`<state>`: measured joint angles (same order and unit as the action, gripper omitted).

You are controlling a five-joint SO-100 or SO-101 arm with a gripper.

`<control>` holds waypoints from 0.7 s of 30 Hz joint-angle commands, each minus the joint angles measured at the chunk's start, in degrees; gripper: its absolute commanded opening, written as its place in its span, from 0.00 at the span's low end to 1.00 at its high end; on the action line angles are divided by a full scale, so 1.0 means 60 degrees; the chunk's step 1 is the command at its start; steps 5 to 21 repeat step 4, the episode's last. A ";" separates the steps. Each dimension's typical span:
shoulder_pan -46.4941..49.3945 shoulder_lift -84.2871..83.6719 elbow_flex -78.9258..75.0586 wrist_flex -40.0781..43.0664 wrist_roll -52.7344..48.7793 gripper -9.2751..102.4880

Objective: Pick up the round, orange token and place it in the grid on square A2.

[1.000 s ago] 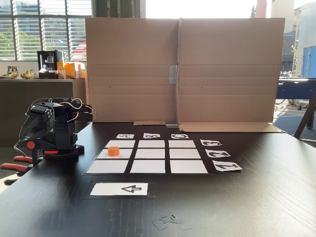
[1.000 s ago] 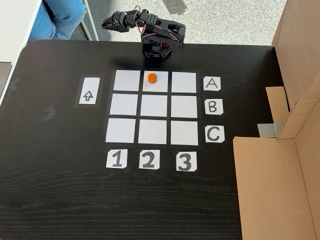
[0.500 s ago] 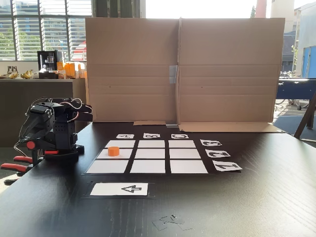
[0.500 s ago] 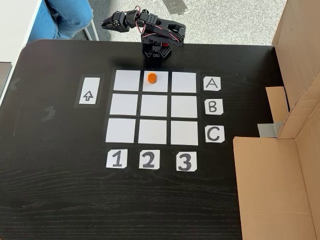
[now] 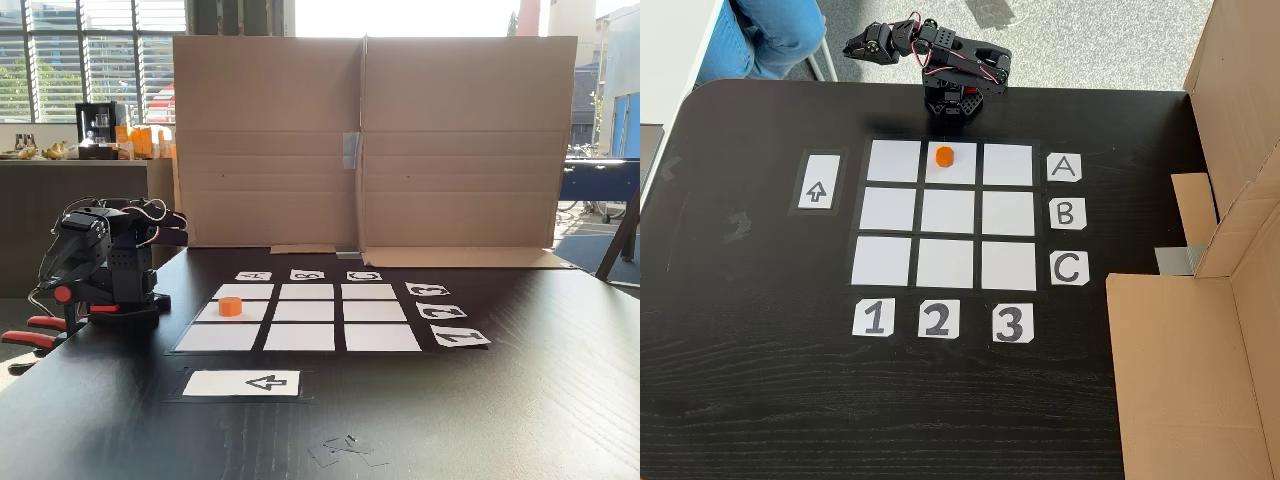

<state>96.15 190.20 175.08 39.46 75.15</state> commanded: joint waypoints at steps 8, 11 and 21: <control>-0.0029 0.0059 0.0015 0.0029 -0.0044 0.09; -0.0029 0.0059 0.0015 0.0029 -0.0044 0.09; -0.0029 0.0059 0.0015 0.0029 -0.0044 0.09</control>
